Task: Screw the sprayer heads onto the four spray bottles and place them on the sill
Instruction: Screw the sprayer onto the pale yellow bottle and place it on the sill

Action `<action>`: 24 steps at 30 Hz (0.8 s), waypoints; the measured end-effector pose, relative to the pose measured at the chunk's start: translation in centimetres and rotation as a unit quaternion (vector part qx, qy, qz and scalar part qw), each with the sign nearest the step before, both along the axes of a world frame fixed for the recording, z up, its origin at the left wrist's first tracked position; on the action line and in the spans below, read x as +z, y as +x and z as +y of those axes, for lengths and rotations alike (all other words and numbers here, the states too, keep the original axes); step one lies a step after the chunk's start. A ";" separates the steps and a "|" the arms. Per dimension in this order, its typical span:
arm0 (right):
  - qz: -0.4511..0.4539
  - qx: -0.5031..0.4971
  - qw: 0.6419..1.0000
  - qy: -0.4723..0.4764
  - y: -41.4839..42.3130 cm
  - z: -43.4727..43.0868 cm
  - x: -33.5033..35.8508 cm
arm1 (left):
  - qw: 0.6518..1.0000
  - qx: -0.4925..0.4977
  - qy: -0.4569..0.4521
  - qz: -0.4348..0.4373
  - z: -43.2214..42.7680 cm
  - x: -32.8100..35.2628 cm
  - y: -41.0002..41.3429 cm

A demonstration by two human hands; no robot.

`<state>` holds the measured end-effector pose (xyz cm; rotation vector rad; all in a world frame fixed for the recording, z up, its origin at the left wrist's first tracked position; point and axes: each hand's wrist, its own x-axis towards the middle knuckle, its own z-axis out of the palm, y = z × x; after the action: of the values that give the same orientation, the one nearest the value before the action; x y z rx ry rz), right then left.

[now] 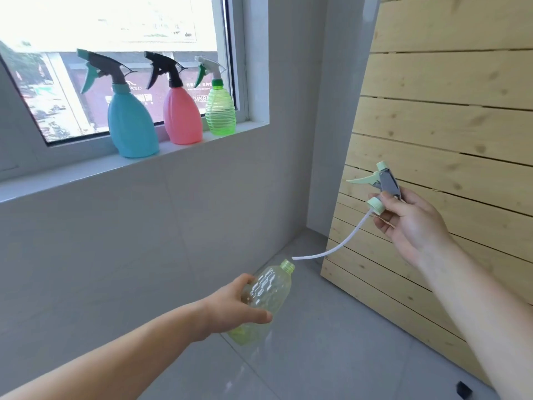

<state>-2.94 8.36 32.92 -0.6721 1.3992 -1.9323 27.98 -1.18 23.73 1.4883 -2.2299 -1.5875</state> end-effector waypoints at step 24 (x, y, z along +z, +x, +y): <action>0.141 0.202 0.961 0.128 6.2 -2.3 -3.7 | 0.994 -0.024 0.034 0.105 1.3 0.9 -2.1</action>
<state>3.28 6.05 29.20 -1.0447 1.5082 -1.3494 25.84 0.12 24.68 1.2233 -2.1313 -1.7594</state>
